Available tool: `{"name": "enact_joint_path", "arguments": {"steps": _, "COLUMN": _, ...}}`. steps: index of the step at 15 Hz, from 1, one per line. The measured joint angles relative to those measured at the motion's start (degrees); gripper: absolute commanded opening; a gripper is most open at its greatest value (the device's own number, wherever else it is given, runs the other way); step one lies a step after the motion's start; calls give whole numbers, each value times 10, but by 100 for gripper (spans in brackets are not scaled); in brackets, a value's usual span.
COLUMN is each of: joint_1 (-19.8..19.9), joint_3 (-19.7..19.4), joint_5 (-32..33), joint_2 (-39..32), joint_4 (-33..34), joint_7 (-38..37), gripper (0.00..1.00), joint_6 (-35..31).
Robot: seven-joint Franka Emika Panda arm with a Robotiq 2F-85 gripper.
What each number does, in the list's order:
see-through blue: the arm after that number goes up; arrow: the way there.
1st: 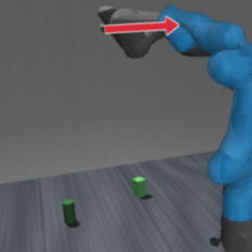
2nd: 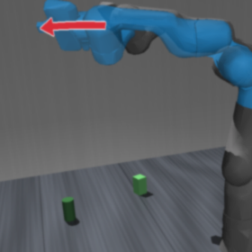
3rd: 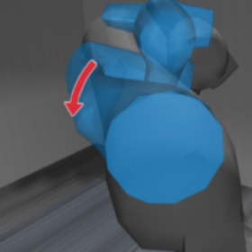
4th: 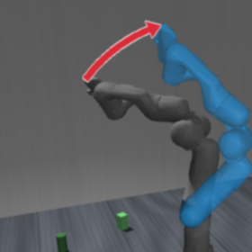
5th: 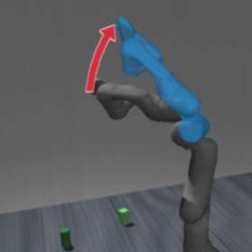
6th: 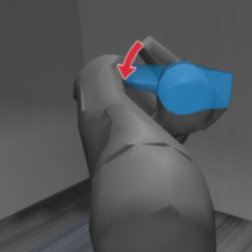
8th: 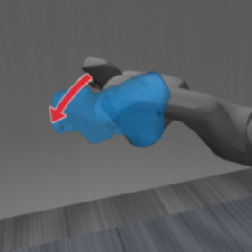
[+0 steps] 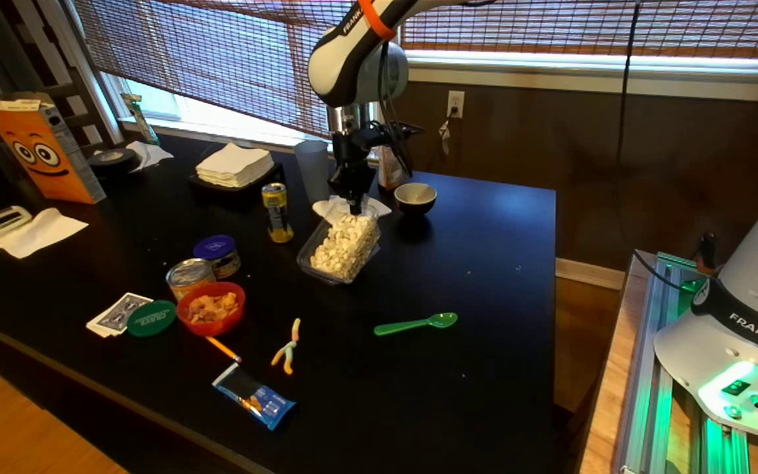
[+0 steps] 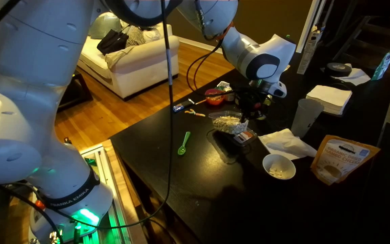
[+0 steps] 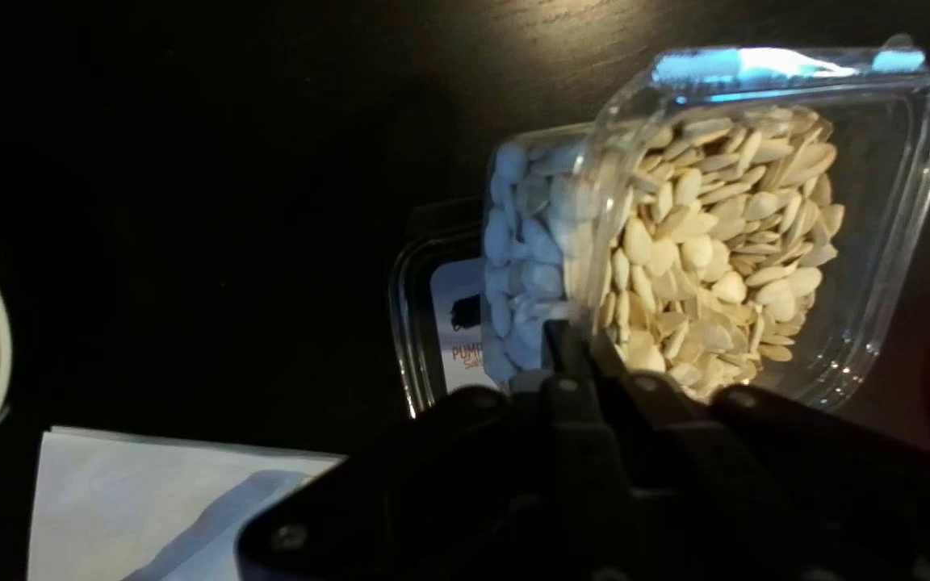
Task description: Remove the clear lunchbox from the clear lid and out it on the table
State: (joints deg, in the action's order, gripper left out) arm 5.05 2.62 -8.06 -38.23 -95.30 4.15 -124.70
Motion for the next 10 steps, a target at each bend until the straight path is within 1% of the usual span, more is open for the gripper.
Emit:
{"name": "enact_joint_path", "arguments": {"steps": 6, "joint_1": 17, "joint_3": 5, "joint_5": -43, "joint_2": 1, "joint_4": 21, "joint_7": 15, "gripper": 1, "joint_6": 82}}
{"name": "enact_joint_path", "arguments": {"steps": 10, "joint_1": 43, "joint_3": 5, "joint_5": -78, "joint_2": 4, "joint_4": 41, "joint_7": 40, "gripper": 1, "joint_6": 156}}
